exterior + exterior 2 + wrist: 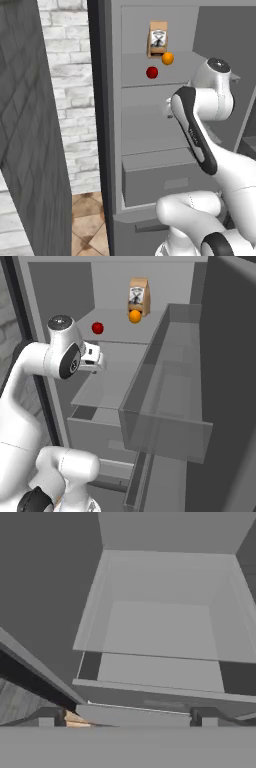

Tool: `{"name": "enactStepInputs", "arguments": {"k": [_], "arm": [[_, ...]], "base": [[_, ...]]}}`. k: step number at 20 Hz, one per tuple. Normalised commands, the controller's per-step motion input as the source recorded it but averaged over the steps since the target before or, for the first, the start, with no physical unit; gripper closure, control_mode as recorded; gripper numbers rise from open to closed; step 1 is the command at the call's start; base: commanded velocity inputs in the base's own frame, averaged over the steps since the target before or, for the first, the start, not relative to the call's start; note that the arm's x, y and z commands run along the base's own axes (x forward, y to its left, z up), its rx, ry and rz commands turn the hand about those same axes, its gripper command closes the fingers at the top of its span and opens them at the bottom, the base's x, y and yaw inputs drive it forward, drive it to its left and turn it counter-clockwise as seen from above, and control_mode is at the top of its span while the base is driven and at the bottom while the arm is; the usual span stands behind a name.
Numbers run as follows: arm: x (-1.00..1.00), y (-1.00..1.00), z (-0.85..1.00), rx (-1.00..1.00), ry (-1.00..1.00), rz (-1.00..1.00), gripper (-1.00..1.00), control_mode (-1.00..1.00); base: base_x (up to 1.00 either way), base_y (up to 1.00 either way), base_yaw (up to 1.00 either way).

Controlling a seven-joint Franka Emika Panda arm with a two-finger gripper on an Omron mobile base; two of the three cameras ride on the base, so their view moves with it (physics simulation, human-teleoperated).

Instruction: Pick the apple and orange from the fridge and place them on the plate next to the blender to make a fruit smoothie.

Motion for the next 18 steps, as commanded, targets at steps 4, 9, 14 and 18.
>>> {"name": "enactStepInputs", "arguments": {"k": [4, 9, 14, 18], "arm": [[0.00, 0.13, 0.43, -0.08, -0.19, 0.00, -1.00, -1.00], [0.05, 0.18, 0.57, -0.05, -0.16, -0.01, -1.00, -1.00], [0.00, -0.05, 0.95, 0.00, -0.08, 0.00, -1.00, -1.00], [0.22, -0.18, 0.85, 0.09, 0.11, 0.00, -1.00, -1.00]], "base": [[0.00, 0.00, 0.00], [0.00, 0.00, 0.00], [0.00, 0.00, 0.00], [0.00, 0.00, 0.00]]}}
